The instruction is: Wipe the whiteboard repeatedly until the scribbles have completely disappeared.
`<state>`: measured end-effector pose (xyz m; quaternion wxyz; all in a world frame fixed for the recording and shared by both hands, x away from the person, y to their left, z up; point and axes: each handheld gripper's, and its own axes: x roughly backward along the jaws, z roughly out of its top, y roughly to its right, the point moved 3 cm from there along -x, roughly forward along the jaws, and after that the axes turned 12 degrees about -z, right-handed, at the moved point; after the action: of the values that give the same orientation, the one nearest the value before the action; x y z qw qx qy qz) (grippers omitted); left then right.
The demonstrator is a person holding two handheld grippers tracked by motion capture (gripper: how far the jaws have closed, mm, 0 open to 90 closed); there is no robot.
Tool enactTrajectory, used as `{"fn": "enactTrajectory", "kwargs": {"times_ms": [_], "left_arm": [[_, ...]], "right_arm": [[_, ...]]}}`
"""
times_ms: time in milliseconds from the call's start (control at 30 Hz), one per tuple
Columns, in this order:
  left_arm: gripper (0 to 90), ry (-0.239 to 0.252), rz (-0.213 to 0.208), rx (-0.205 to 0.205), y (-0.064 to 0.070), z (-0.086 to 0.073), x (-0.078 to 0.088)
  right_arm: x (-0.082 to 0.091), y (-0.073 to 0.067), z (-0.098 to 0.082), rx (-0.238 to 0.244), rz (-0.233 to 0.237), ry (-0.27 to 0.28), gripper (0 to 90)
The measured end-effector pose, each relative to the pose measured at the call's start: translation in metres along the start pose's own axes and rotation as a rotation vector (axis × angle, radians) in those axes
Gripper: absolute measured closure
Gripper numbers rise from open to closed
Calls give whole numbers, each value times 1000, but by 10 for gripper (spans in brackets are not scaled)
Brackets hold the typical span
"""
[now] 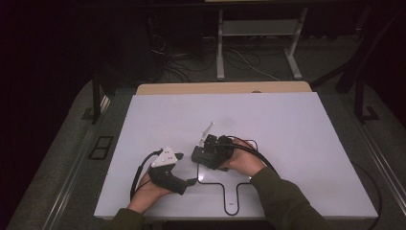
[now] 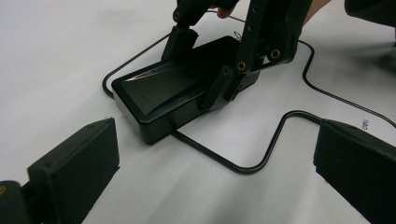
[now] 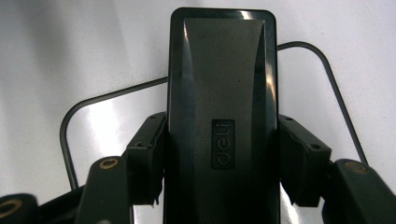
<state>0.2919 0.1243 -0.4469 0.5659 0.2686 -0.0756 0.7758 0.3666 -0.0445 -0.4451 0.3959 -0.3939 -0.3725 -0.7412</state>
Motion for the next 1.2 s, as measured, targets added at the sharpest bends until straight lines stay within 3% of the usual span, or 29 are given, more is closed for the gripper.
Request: {"fn": "enactTrajectory", "kwargs": {"times_ms": [233, 267, 367, 433, 567, 767, 867, 933, 1000, 1067, 1200], "left_arm": [[0, 7, 0, 2, 0, 0, 1], [0, 5, 0, 3, -1, -1, 1], [0, 6, -2, 1, -1, 0, 1], [0, 6, -3, 1, 0, 0, 0], [0, 4, -4, -2, 0, 0, 0], [0, 5, -2, 0, 0, 0, 0], [0, 8, 0, 0, 1, 0, 0], [0, 7, 0, 1, 1, 0, 0], [0, 5, -1, 2, 0, 0, 0], [0, 3, -2, 1, 0, 0, 0], [0, 4, -2, -1, 0, 0, 0]], "right_arm": [[-6, 24, 0, -56, -53, -23, 390], [-8, 33, -3, -70, -65, -28, 390], [-7, 37, -7, -81, -68, -38, 390], [-5, 34, -9, -87, -51, -39, 390], [1, 18, -14, -48, -6, -16, 390], [9, 0, -21, -13, 15, 2, 390], [8, 8, -23, -37, 0, -1, 390], [3, 29, -28, -81, -32, -7, 390], [1, 41, -31, -128, -35, -12, 390], [0, 51, -35, -143, -56, -23, 390], [0, 58, -39, -177, -55, -27, 390]]}}
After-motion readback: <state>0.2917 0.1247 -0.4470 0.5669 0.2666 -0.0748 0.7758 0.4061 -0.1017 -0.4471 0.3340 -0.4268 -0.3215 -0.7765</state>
